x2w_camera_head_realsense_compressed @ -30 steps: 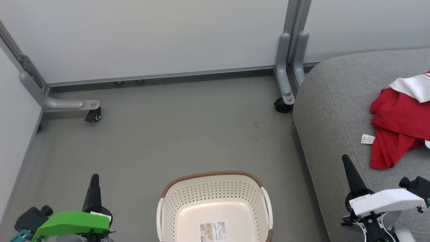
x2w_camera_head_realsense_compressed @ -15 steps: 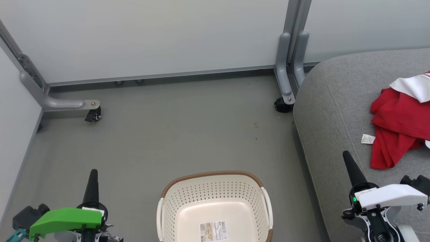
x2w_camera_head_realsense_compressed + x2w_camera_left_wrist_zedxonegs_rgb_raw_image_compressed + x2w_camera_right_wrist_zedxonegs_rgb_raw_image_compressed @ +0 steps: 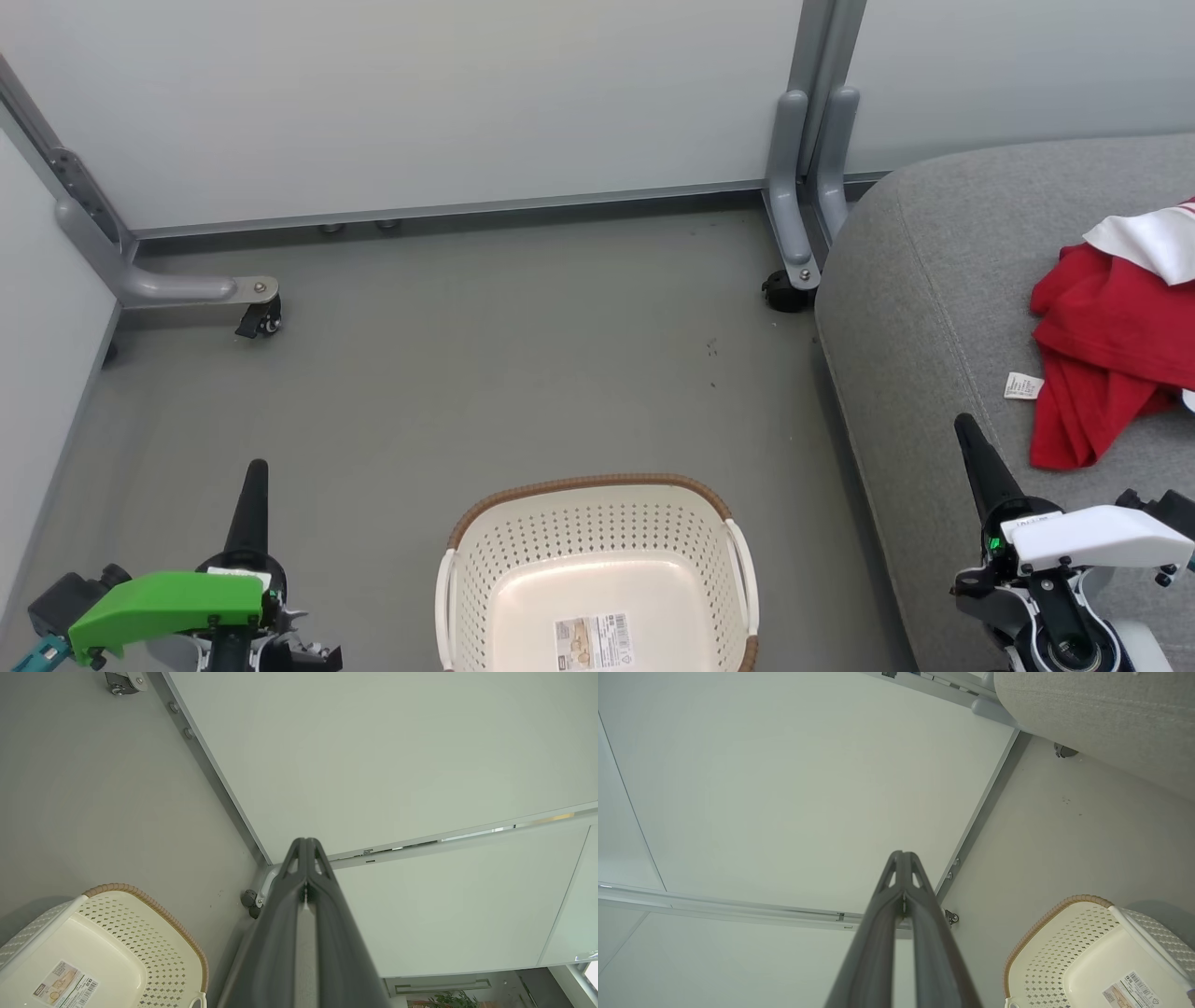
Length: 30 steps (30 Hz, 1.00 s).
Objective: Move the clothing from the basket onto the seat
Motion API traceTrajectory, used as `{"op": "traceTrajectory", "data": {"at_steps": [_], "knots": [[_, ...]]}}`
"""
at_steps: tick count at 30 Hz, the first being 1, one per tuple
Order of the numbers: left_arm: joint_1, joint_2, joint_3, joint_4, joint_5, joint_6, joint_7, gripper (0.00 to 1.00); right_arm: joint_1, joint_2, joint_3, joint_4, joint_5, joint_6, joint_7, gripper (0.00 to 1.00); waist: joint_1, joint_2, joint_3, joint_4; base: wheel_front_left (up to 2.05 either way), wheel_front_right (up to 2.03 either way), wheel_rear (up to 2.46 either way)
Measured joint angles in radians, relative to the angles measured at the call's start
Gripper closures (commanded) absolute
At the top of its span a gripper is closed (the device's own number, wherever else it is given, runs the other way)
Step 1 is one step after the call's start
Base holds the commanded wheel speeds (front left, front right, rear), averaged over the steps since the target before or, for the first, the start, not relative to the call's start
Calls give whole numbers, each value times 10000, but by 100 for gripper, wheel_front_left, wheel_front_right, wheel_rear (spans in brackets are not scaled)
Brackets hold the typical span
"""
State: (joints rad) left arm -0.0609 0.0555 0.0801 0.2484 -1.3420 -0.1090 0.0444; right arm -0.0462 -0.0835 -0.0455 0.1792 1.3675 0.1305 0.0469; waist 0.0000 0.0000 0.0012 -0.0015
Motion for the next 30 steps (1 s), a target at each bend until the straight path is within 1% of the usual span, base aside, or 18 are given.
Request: {"op": "traceTrajectory", "data": {"at_steps": [30], "knots": [[-334, -42, 274, -13, -2243, -155, 598, 100, -429, 73, -276, 539, 2263, 0, 309, 100, 0, 0, 16, 12, 0, 0, 0]]}}
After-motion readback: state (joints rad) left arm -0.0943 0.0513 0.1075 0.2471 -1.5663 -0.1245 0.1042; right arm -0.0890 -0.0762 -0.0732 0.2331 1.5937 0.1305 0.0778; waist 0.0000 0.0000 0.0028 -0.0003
